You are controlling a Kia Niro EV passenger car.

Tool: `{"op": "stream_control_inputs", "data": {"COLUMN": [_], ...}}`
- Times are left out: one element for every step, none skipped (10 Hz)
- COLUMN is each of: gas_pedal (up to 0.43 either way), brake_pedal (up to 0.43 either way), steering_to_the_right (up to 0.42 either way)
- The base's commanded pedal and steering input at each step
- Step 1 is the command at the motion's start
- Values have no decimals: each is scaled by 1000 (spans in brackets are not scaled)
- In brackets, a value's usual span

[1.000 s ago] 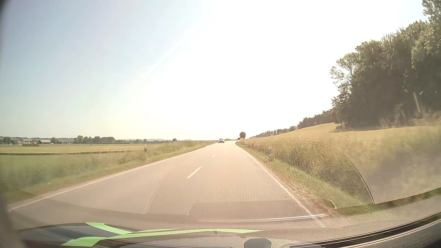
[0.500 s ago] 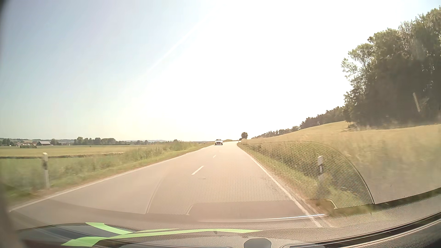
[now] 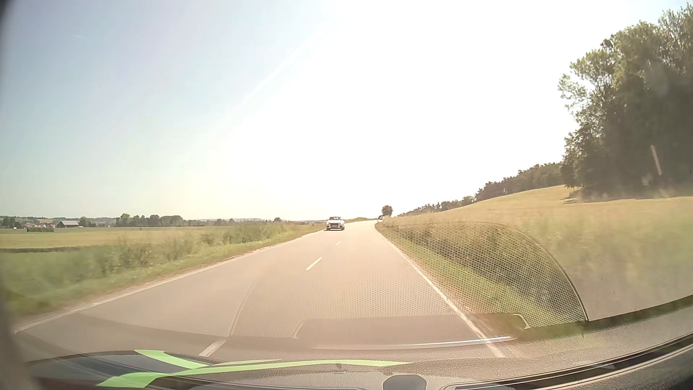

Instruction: Follow the waypoints while adhering to traffic rules and regulations

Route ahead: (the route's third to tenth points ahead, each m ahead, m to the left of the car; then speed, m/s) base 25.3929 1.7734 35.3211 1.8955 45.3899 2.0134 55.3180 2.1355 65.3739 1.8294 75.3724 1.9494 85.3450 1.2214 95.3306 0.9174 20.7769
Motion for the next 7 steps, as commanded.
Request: {"op": "stream_control_inputs", "data": {"gas_pedal": [197, 197, 197, 197, 189, 169, 169], "brake_pedal": [0, 0, 0, 0, 0, 0, 0], "steering_to_the_right": [-5, -5, -5, -5, -5, -5, -5]}}
